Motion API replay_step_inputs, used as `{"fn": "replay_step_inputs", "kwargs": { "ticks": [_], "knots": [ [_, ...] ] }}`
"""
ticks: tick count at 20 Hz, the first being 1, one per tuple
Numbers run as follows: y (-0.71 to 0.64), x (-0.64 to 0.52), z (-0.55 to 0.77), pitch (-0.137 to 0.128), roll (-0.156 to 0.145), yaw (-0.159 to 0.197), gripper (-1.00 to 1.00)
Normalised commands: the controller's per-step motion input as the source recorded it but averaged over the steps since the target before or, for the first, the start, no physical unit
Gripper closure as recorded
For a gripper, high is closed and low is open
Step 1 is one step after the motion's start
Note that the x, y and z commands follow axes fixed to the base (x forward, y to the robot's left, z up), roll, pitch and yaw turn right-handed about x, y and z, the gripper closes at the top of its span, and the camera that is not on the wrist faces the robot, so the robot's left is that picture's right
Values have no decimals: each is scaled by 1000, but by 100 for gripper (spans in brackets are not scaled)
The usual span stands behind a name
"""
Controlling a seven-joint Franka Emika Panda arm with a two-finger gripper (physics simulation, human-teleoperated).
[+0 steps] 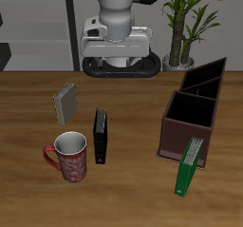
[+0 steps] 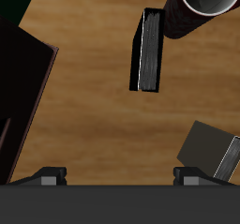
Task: Place the red mug into the left desk caddy's right compartment
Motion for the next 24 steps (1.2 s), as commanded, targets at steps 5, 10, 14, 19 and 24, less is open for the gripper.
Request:
{"fn": "replay_step_inputs", "kwargs": {
  "ticks": [5,10,14,19,24],
  "knots": [
    [-38,69,-39,7,1,3,-100],
    [-206,297,87,-8,13,-23,-100],
    [-284,387,126,-29,-69,7,-100],
    [-202,391,80,-9,-30,30,-100],
    [-95,405,4,-10,-6,11,-100]
  ]
}}
